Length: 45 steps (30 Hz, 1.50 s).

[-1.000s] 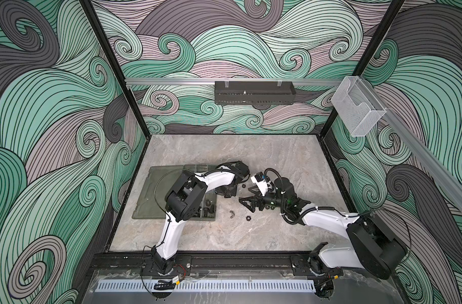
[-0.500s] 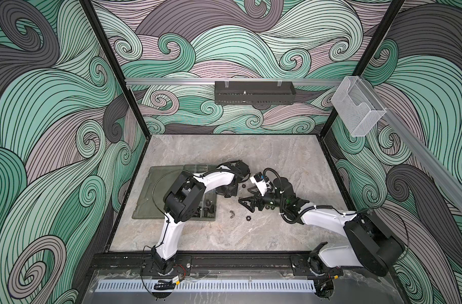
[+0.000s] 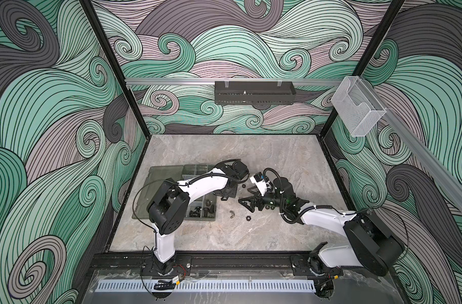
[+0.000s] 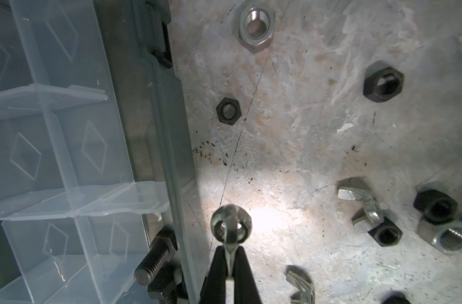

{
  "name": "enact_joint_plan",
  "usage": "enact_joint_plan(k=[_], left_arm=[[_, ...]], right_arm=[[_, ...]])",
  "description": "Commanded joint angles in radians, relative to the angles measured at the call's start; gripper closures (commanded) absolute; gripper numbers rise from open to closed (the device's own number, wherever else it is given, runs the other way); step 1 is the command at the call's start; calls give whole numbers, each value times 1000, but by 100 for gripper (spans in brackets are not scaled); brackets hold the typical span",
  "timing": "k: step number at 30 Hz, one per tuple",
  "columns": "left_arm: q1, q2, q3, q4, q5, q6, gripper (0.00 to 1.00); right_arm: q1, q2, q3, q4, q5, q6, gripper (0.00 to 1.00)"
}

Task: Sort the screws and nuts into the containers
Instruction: 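Lift the silver wing nut and carry it over a box compartment, then open the left gripper to drop the wing nut into the compartment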

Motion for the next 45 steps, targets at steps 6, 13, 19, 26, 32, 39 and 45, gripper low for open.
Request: enact_joint_plan(k=[6,13,19,26,32,39,45], left_arm=[[43,-180,-94,-64,-56,-15,98],[133,-352,-239,-83,-18,-51,98],[215,-497,-372,-103,17,-115,98],[280,-553,-458,-124,-28,-170,98],[346,-554,-536,-44,-30,-153,98],[408,-496,-545,-5,-7,-104,97],[424,-477,-559,29,37,-86,96]], right_arm=[[60,-48,-2,45,-48,-79,1],[134,-112,-37,78,-73,-162,1],[195,-113,-36,70,-44,-202,1],[196,-94,-27,61,-30,-199,1],[196,-84,-16,45,-33,-196,1],[196,-81,-15,28,-11,-206,1],[196,-86,-14,21,0,-207,1]])
